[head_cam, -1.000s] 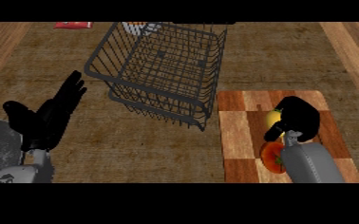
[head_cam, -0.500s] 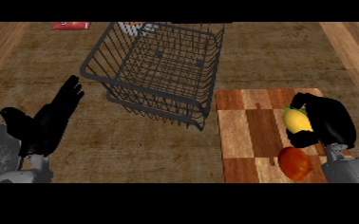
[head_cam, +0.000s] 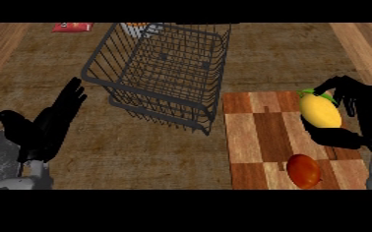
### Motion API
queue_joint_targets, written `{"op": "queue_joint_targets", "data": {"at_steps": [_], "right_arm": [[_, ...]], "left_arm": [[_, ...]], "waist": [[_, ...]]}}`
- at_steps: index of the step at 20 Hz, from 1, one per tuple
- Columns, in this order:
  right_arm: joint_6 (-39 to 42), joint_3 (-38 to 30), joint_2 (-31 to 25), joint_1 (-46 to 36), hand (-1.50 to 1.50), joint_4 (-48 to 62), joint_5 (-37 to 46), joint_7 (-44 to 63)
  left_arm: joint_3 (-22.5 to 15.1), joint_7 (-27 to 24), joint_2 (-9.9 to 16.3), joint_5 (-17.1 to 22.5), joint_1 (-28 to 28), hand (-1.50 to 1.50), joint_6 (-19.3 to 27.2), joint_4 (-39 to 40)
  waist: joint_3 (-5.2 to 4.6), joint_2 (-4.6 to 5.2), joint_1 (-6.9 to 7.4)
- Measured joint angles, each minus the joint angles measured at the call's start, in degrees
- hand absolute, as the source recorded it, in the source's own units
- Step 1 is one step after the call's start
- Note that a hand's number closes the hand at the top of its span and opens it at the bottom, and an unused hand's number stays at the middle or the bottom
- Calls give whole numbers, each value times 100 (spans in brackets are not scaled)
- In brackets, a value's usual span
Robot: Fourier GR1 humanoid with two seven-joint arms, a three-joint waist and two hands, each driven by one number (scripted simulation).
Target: Pick the lemon from the cutting board and place it in the tiered basket
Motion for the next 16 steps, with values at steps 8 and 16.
{"op": "queue_joint_targets", "data": {"at_steps": [8,16], "right_arm": [[1180,87,46,-638,150,-1537,-755,1326],[1584,1133,827,-2237,150,-1458,-282,2928]], "left_arm": [[-16,105,-103,-102,-58,0,30,-95],[27,54,-159,-152,-155,0,-90,52]], "waist": [[-7,22,82],[-10,35,147]]}}
